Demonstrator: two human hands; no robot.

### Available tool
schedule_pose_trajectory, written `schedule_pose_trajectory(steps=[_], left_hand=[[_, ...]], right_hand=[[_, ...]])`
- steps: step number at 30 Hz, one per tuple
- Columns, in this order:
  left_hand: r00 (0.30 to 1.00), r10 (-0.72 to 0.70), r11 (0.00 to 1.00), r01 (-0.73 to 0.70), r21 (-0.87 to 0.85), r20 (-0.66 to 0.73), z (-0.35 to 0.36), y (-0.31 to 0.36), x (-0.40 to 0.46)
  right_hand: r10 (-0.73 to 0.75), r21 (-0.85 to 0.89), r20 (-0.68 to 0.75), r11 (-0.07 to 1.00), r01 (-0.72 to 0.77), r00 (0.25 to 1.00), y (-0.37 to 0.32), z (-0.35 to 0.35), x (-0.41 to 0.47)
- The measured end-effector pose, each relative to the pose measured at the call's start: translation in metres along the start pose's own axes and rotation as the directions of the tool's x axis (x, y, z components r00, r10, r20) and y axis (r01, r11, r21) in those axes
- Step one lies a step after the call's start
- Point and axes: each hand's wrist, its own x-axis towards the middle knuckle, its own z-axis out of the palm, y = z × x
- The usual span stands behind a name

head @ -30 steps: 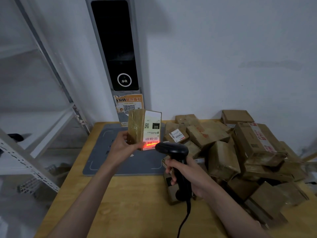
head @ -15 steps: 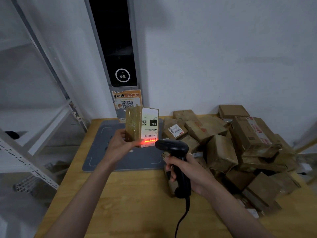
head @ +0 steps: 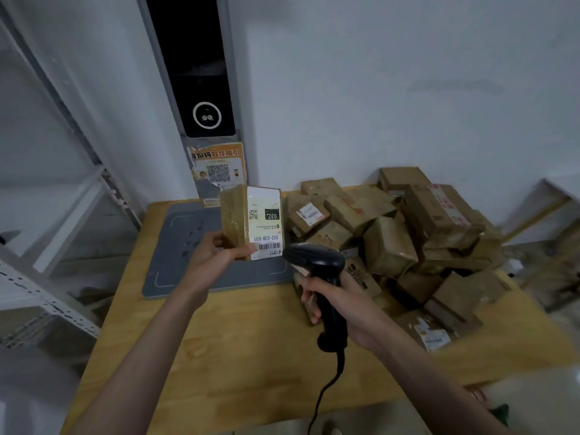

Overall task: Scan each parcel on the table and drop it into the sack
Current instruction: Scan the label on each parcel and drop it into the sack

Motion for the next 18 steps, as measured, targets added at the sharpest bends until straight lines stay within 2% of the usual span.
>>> schedule_pose_trajectory(steps=[8,12,18], left_hand=[[0.973,-0.048,0.999,0.046,0.013,0.224,0.044,-0.028,-0.026],[0.934,-0.067,0.997,0.050,0.057,0.350,0.080,-0.033,-0.047],[0.869,-0.044,0.993,-0.016,0.117,0.493,0.137,-0.018,-0.091]], right_hand=[[0.074,0.034,-0.206,0.997,-0.069,0.976,0.028,-0.016,-0.046],[0.086,0.097,-0.354,0.994,-0.055,0.931,0.043,-0.034,-0.070],[0.060,0.065,-0.507,0.997,-0.032,0.860,0.063,-0.071,-0.109]])
